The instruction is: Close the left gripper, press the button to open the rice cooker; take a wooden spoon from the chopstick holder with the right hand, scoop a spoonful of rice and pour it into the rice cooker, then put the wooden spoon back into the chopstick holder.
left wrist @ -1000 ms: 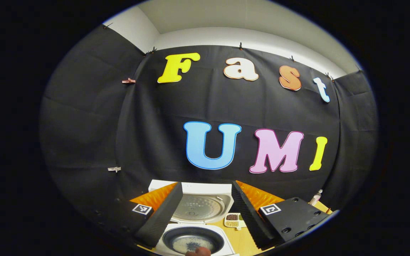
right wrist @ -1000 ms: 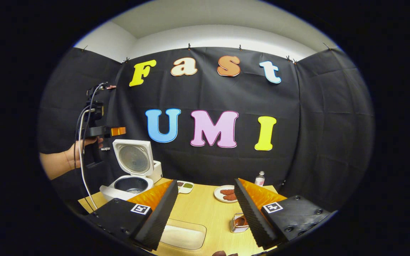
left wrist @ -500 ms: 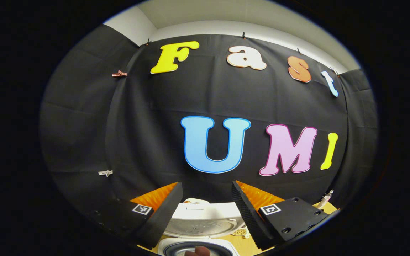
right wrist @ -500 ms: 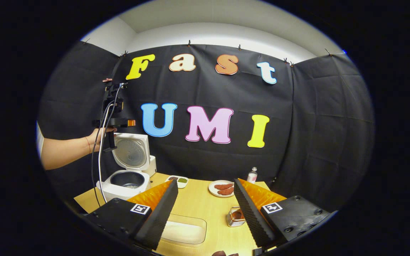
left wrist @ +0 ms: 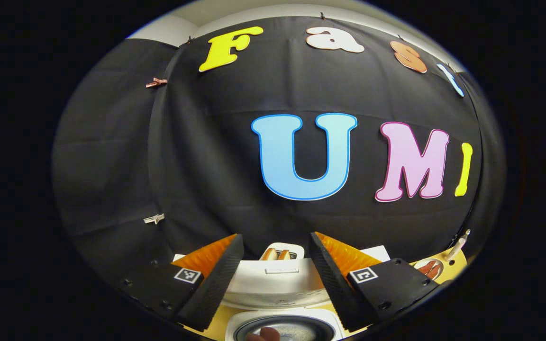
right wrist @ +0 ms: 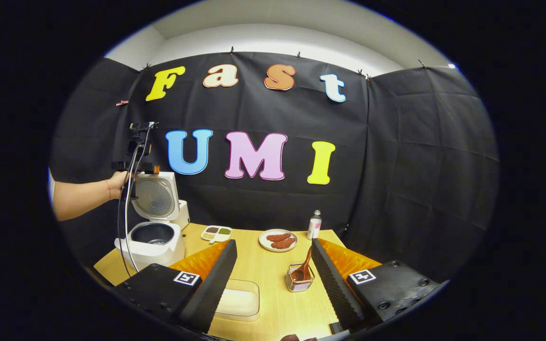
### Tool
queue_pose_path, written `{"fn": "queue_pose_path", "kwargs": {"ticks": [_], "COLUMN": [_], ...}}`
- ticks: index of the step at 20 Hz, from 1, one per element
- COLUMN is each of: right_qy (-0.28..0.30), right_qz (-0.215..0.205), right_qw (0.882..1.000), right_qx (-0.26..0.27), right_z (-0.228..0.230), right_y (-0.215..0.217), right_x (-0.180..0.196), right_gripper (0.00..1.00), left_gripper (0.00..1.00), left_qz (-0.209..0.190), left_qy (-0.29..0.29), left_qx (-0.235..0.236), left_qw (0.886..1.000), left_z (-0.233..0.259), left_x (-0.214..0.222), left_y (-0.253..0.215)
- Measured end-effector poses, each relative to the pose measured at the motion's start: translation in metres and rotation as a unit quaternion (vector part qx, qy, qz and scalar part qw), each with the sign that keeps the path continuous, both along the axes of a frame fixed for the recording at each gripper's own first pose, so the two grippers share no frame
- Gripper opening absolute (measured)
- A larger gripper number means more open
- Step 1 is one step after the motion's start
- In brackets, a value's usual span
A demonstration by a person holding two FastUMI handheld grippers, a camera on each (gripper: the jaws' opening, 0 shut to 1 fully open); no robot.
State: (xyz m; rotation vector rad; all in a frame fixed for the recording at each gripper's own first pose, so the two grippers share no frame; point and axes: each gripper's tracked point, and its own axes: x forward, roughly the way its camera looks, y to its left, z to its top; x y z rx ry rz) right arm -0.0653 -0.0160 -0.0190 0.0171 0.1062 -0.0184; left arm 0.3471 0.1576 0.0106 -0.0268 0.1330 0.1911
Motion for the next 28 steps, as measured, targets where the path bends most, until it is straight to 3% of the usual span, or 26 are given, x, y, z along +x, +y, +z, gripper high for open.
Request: {"fn": "queue_pose_path", "kwargs": {"ticks": [15, 28], "right_qy": [-0.01, 0.002], "right_qz": [0.056, 0.078], "right_qw": [0.998, 0.997], "right_qx": [-0.012, -0.005], "right_z": [0.003, -0.008], "right_y": [-0.013, -0.009], "right_x": [0.026, 0.028], "right_gripper": [0.98, 0.98], "left_gripper": [0.99, 1.0], "left_qz": [0.025, 0.028], "left_qy": [0.053, 0.144], "left_qx": [-0.015, -0.03], "left_qw": [0.998, 0.989], "left_z": [-0.065, -0.159], "left_x": [-0.121, -0.162], "left_y": [-0.035, -0.057]}}
